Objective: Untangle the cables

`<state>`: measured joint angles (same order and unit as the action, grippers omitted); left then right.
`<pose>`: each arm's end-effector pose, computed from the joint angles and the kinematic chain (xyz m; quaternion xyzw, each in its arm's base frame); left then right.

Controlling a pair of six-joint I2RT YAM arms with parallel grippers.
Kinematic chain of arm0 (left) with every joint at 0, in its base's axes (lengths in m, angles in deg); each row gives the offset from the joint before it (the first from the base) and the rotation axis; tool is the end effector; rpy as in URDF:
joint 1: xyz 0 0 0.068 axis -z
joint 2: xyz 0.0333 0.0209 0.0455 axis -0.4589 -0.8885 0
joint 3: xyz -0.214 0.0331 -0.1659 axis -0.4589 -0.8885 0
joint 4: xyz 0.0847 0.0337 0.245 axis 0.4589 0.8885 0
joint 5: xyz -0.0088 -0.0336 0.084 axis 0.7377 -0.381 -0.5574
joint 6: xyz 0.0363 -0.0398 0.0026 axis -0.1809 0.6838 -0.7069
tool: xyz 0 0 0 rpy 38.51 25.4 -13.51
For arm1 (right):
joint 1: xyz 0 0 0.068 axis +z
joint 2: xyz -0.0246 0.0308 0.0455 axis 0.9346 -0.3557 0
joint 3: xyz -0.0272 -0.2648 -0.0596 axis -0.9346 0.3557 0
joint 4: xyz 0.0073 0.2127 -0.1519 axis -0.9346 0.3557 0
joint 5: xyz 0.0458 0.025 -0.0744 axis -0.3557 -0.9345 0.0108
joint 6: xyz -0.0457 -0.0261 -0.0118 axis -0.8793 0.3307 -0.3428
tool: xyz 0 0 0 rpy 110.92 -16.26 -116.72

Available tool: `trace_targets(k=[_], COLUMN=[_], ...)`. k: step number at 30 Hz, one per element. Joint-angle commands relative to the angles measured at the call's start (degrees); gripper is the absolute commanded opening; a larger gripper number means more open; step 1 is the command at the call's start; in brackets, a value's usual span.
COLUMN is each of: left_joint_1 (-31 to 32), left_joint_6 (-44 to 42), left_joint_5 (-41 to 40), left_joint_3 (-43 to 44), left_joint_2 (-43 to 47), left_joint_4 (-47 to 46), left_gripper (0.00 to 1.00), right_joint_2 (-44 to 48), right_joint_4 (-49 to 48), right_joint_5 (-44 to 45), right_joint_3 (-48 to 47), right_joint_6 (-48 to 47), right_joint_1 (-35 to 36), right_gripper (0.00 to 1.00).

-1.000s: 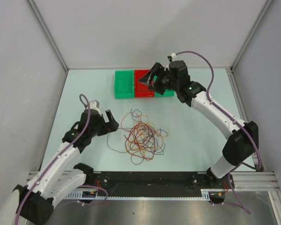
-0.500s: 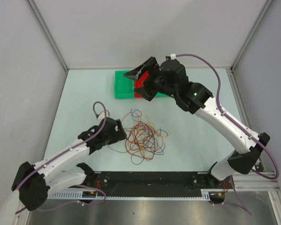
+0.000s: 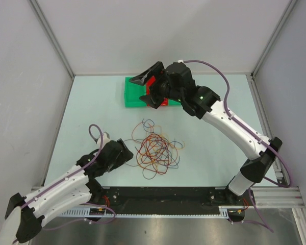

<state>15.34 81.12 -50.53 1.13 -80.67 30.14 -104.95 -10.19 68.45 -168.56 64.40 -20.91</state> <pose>0.1098 -0.0856 0.1883 -0.2434 0.9062 -0.1609 0.3059 0.2384 0.2687 0.4585 0.2194 0.7723 0.5432 0.2455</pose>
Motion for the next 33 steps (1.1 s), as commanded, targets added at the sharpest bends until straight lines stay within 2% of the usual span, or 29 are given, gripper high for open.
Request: trace_targets(k=[1, 8, 13, 20, 22, 25, 26, 28, 29, 31, 33], left_joint_1=[0.41, 0.41, 0.41, 0.33, 0.32, 0.32, 0.32, 0.06, -0.03, -0.03, -0.11], left_joint_6=[4.21, 5.0, 3.95, 2.71, 2.45, 1.75, 1.57, 0.61, -0.44, -2.11, -3.7], left_joint_5=[-0.35, 0.0, -0.62, -1.67, -1.5, -1.14, -1.32, -1.41, -1.49, -1.5, -3.59], left_joint_3=[-2.29, -5.02, -5.11, -5.02, -5.11, -5.9, -5.9, -5.38, -5.11, -3.53, -0.21], left_joint_2=[0.34, 0.17, -2.55, -6.69, -8.01, -9.68, -10.2, -11.6, -12.14, -12.75, -12.58], left_joint_4=[0.03, -2.6, -5.24, -9.72, -10.69, -12.7, -12.72, -13.24, -13.42, -14.21, -12.55], left_gripper=[0.96, 0.94, 0.89, 0.79, 0.72, 0.56, 0.44, 0.29, 0.15, 0.0, 0.0], right_joint_2=[-2.67, -2.76, -3.99, -5.57, -5.57, -4.96, -4.61, -3.91, -3.56, -2.94, -2.67], right_joint_4=[-0.66, -0.64, -4.06, -5.13, -5.48, -5.48, -5.74, -6.79, -7.32, -9.43, -12.31], right_joint_5=[-2.37, 0.53, -5.34, -8.52, -9.75, -10.46, -10.37, -10.28, -10.37, -10.54, -11.76], right_joint_3=[-5.3, -5.4, -0.84, 2.07, 3.29, 4.53, 5.58, 6.9, 8.47, 10.15, 12.69], right_joint_6=[1.45, -0.92, 0.04, -0.48, -0.31, -0.4, -0.74, -0.83, -1.18, -1.62, -4.25], right_joint_1=[-0.09, 0.71, -1.4, -2.98, -4.12, -5.35, -6.05, -6.59, -7.11, -7.64, -8.52], right_gripper=[0.92, 0.98, 0.94, 0.91, 0.9, 0.88, 0.87, 0.87, 0.86, 0.85, 0.82])
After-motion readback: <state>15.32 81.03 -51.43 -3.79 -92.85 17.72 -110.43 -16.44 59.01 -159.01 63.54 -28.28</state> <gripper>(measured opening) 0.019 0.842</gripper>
